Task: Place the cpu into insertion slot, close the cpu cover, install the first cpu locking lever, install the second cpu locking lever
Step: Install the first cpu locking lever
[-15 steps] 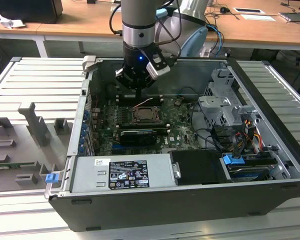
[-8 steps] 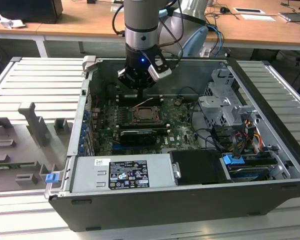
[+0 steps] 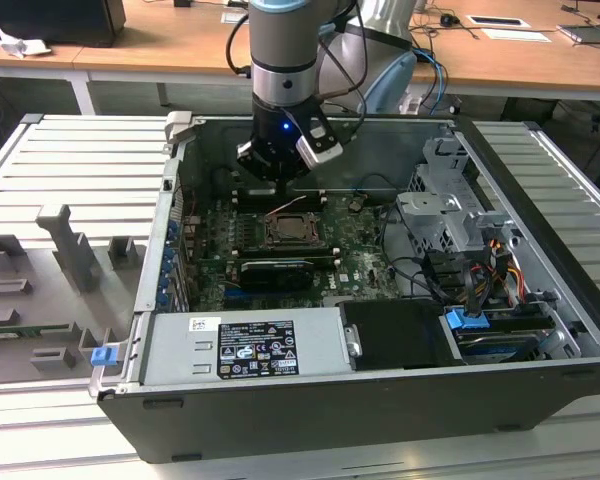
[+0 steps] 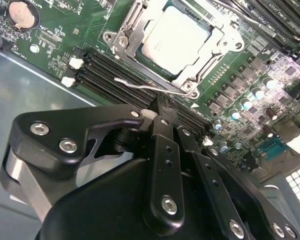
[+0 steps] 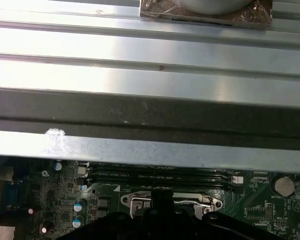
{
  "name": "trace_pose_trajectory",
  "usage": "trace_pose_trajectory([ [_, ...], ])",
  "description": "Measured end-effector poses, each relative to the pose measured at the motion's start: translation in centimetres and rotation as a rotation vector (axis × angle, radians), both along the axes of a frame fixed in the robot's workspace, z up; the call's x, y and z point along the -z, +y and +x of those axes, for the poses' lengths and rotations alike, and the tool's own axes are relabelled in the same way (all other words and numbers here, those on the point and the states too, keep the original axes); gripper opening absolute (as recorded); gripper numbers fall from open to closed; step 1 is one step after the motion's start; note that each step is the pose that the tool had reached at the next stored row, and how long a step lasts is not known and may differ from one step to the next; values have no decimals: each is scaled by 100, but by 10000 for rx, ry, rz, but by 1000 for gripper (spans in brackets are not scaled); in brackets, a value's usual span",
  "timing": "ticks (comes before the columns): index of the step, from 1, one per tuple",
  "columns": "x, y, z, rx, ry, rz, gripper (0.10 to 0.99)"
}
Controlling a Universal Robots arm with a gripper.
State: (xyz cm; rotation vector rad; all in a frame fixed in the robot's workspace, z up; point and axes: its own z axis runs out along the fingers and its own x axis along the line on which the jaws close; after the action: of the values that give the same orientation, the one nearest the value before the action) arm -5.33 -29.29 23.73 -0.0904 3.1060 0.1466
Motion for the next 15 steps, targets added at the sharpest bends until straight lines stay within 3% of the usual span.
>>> trace_pose_trajectory([
  [4,10,0,3,-1,0,26,106],
  [7,35,0,25,0,-3,253,106],
  [15,122,-1,89,-1,-1,261,106],
])
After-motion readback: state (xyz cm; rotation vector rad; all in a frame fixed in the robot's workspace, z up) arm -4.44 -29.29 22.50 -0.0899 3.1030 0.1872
